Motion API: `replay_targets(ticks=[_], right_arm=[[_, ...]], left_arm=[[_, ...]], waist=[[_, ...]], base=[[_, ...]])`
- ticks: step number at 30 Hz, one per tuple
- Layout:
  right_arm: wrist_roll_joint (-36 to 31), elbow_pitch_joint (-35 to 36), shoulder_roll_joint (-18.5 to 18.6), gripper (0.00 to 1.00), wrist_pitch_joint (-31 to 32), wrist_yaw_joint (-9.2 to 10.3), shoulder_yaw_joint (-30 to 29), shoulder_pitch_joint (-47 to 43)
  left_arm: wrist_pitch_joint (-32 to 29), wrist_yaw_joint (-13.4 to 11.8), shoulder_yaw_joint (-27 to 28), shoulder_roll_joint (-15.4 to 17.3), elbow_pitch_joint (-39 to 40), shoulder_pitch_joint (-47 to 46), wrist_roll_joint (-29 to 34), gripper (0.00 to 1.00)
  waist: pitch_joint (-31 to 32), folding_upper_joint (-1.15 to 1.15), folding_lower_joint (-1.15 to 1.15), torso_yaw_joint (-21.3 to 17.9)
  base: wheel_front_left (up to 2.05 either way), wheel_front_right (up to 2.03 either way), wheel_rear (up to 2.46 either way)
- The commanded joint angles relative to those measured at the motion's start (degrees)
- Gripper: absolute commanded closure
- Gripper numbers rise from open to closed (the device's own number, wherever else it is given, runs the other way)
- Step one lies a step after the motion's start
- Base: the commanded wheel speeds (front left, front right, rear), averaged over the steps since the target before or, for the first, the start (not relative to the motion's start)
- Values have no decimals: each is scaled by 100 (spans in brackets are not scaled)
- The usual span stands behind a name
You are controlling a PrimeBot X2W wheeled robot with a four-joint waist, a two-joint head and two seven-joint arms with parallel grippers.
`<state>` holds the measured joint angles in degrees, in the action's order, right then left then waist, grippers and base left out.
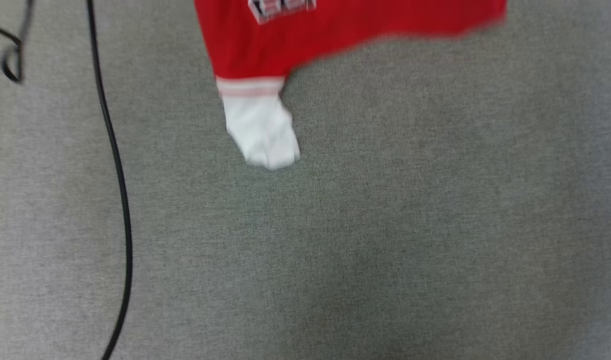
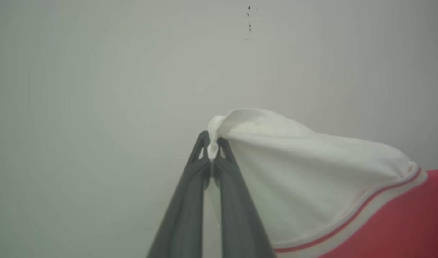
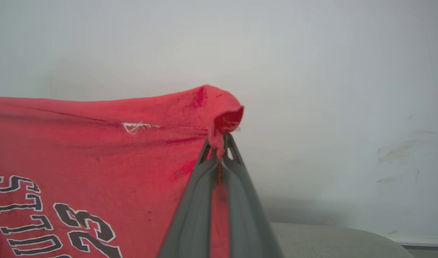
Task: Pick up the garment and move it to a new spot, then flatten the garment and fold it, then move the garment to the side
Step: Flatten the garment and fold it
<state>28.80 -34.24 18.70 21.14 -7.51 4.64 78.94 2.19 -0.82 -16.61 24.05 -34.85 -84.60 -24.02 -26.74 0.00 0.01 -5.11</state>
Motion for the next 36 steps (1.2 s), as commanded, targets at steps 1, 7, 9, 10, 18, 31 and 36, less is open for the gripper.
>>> replay_targets(ticks=[1, 7, 9, 10, 18, 31, 36], right_arm=[[-55, -9, 53, 100, -41, 4, 16, 352], [-94, -78, 24, 100, -154, 5, 185, 1057], [-93, -105, 19, 100, -167, 5, 213, 1130], [-99, -122, 20, 100, -198, 5, 238, 1201], [113, -450, -28, 100, -409, 4, 612, 1407], [894, -1243, 32, 100, -1220, 4, 1823, -169], [1275, -1369, 17, 100, -1619, 5, 2225, -1363]], left_arm=[[44, -4, 31, 27, -106, -373, 20, 100], [158, 95, 90, 171, -574, -1153, 57, 100], [159, 105, 100, 171, -633, -1249, 45, 100], [138, 110, 100, 170, -678, -1317, 33, 100], [40, 216, 116, 118, -947, -1179, -174, 100], [585, 734, 115, 12, -1380, 784, -837, 100], [917, 813, 80, -34, -1452, 2120, -1161, 100]], waist=[[-216, 0, -1, -3], [-602, 0, -1, -43], [-666, 0, -1, -39], [-739, 0, -1, -27], [-1241, 0, -1, 32], [-782, 0, -1, 110], [-96, 0, -1, 129]], base=[[0, 0, 0], [0, 0, 0], [0, 0, 0], [0, 0, 0], [0, 0, 0], [0, 0, 0], [0, 0, 0]])
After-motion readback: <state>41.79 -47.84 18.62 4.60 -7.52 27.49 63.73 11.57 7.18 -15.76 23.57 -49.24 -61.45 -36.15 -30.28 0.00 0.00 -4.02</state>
